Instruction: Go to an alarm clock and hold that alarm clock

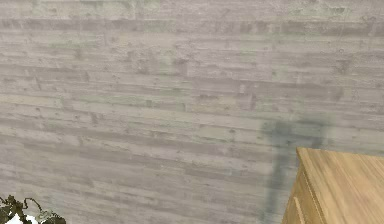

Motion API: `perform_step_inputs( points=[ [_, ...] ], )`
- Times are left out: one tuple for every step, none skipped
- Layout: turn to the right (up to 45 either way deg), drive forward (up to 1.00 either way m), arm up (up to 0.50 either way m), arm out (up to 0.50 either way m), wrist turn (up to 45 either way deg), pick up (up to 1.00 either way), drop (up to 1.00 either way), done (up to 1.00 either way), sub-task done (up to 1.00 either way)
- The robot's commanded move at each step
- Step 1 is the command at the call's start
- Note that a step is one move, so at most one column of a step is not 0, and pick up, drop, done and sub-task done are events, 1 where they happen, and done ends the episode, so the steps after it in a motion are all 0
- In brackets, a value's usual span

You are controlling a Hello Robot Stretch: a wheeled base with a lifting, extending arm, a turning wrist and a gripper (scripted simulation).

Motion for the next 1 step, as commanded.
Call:
perform_step_inputs(
  points=[
    [0.0,0.00,0.50,0.00,0.0,0.00,0.00,0.00,0.00]
  ],
)
